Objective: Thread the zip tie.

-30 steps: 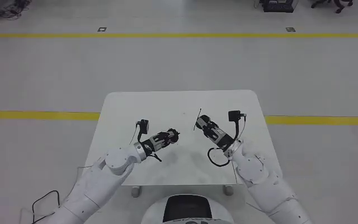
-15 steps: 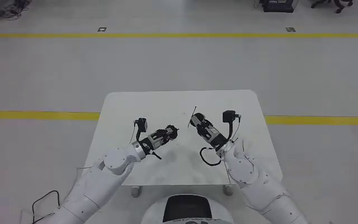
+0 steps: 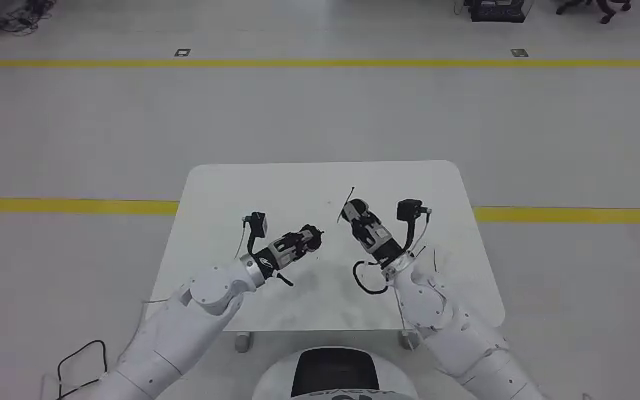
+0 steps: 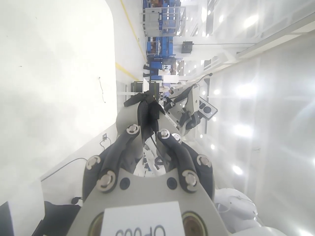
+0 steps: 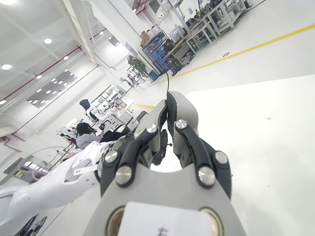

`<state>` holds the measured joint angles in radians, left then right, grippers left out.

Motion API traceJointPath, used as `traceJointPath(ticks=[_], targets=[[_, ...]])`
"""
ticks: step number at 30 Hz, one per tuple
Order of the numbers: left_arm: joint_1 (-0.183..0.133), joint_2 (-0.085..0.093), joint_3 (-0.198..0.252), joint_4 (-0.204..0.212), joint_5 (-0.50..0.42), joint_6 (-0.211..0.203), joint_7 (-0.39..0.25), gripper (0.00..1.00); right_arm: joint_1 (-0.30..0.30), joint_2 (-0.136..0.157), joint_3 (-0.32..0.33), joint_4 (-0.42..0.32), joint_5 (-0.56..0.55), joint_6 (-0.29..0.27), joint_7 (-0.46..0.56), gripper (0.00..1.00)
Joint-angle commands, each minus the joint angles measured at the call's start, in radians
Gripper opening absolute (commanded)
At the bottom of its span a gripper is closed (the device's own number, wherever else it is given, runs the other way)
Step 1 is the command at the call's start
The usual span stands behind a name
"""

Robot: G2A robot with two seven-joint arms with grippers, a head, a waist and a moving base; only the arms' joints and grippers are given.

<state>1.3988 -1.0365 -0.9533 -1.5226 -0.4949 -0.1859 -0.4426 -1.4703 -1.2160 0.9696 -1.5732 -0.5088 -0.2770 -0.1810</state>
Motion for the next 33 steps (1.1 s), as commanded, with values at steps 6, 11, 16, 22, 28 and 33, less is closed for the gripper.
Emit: traceJointPath(ticks=[6, 11, 16, 22, 28, 33], targets=[[0.002, -0.003, -0.002, 0.003, -0.015, -0.004, -0.015, 0.0, 0.025, -0.024, -0.042, 0.065, 0.033, -0.021, -0.043, 0.0], [0.001, -0.005, -0.005, 0.005, -0.024, 0.003, -0.032, 0.0, 0.037, -0.036, -0.057, 0.085, 0.026, -0.018, -0.052, 0.0], [0.004, -0.005, -0.01, 0.003, -0.023, 0.008, -0.03, 0.0, 0.039, -0.044, -0.058, 0.089, 0.036, -0.013, -0.05, 0.0], [0.007, -0.007, -0.016, 0.001, -0.033, 0.01, -0.038, 0.0, 0.039, -0.045, -0.056, 0.088, 0.037, -0.011, -0.05, 0.0], [0.006, -0.009, -0.02, 0.007, -0.042, 0.017, -0.032, 0.0, 0.033, -0.047, -0.056, 0.072, 0.005, 0.012, -0.04, 0.0], [0.004, -0.013, -0.024, 0.014, -0.056, 0.033, -0.013, 0.0, 0.021, -0.05, -0.054, 0.049, -0.013, 0.033, -0.029, 0.0]])
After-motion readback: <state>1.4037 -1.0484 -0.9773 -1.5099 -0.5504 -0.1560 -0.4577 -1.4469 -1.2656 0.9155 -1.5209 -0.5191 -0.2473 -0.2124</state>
